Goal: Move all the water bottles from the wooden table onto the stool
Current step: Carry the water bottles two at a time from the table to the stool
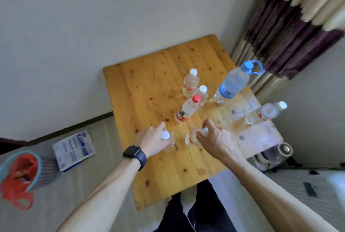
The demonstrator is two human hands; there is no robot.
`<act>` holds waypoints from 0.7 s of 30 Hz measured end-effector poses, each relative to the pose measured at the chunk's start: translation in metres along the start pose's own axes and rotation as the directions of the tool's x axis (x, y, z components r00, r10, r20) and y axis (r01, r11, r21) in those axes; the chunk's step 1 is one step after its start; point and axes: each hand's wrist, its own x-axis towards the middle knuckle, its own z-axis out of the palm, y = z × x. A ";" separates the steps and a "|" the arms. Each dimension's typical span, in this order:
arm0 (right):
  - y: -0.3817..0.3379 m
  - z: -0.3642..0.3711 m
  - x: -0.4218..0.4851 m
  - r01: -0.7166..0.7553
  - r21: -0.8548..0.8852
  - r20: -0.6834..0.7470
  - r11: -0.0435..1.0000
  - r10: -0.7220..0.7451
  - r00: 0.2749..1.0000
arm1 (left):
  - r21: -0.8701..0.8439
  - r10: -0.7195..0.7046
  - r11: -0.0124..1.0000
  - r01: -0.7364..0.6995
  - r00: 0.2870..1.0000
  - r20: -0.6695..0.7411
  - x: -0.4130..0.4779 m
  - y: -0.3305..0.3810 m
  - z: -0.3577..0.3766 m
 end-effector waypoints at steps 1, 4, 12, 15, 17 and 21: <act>0.005 -0.004 -0.008 -0.040 0.032 -0.036 0.999 0.041 0.998 | 0.013 0.035 0.999 -0.035 0.999 0.006 0.003 0.008 -0.003; 0.024 -0.014 -0.033 -0.129 0.112 -0.143 0.985 0.145 0.979 | 0.097 0.169 0.980 -0.173 0.985 0.043 0.014 0.034 -0.008; 0.084 -0.041 -0.124 -0.314 0.233 -0.377 0.921 0.383 0.844 | 0.236 0.526 0.798 -0.554 0.832 0.174 0.024 0.151 0.011; 0.110 -0.046 -0.177 -0.417 0.318 -0.428 0.851 0.522 0.738 | 0.227 0.635 0.687 -0.690 0.722 0.273 0.009 0.207 0.035; 0.130 -0.045 -0.219 -0.484 0.381 -0.443 0.788 0.615 0.652 | 0.271 0.697 0.584 -0.765 0.644 0.315 -0.012 0.248 0.054; 0.165 -0.035 -0.315 -0.583 0.514 -0.445 0.630 0.776 0.446 | 0.265 0.774 0.408 -0.874 0.485 0.408 -0.074 0.324 0.097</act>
